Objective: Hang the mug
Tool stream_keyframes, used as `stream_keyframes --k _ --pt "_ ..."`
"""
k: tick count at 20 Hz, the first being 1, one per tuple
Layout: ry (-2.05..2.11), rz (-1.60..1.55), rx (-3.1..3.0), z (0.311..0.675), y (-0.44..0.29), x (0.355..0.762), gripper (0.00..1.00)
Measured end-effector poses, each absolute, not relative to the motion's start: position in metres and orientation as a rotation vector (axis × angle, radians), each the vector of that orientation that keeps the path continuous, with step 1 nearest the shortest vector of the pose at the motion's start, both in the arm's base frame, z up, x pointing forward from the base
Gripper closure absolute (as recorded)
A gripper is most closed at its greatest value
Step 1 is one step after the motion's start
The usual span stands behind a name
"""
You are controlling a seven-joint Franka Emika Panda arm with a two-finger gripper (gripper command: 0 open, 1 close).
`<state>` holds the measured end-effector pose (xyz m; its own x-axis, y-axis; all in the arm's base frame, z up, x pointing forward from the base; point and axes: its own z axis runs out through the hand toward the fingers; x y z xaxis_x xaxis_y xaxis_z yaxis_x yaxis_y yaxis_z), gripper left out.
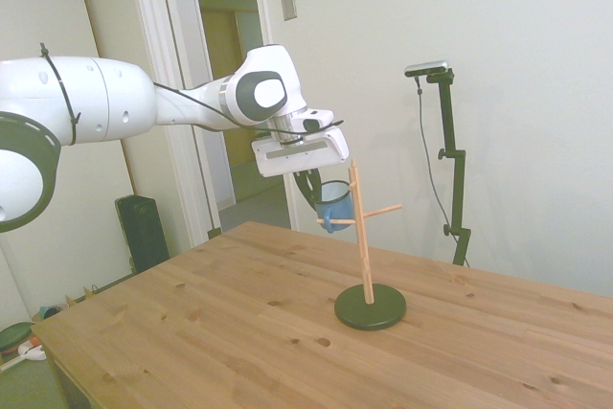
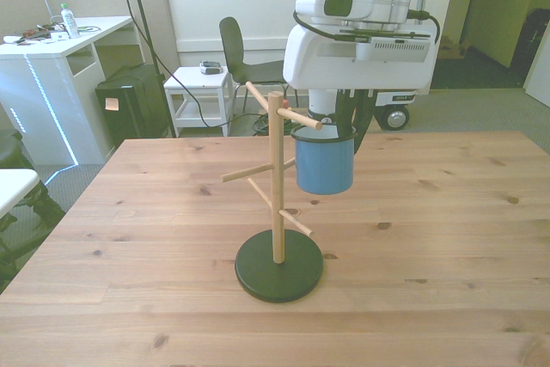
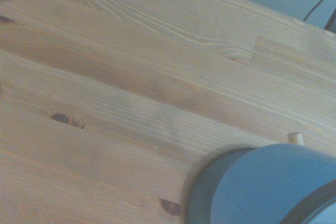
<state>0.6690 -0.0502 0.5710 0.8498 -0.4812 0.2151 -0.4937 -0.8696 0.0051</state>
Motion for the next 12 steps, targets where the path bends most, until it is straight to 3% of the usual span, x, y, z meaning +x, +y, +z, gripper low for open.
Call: stream_keyframes --k 12 --pt "-0.816 0.316 2.957 0.5663 -0.0446 0.6766 0.00"
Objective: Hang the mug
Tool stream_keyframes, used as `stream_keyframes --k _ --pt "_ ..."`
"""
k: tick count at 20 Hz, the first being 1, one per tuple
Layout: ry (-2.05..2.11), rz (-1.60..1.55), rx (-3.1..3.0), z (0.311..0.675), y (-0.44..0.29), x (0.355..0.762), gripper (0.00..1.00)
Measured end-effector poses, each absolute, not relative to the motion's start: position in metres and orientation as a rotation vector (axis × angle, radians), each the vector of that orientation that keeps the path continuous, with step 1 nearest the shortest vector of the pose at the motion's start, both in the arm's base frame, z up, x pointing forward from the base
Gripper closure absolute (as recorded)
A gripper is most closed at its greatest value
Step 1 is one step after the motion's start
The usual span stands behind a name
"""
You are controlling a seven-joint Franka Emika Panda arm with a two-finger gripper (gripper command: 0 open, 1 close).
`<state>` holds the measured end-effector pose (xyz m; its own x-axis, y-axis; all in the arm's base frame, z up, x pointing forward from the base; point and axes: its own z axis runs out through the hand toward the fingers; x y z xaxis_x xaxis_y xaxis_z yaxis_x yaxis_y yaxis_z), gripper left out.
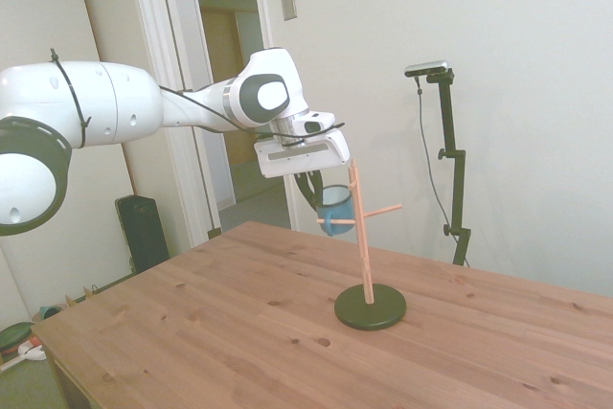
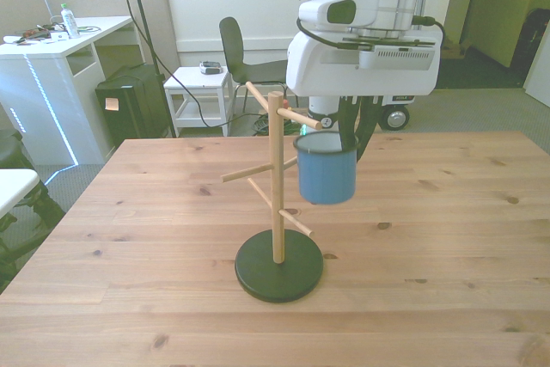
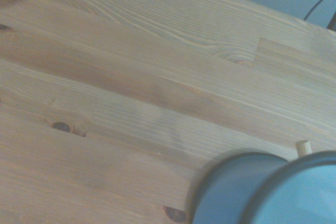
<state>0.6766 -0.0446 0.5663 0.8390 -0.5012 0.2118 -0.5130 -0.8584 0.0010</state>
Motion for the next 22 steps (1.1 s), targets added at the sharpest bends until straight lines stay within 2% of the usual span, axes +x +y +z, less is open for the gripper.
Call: stream_keyframes --k 14,17,22 --pt "-0.907 0.323 3.026 0.574 -0.023 0.670 0.00" --pt "-1.011 0.333 3.066 0.578 0.000 0.655 0.00" --pt "-1.213 0.231 3.075 0.570 0.029 0.601 0.00"
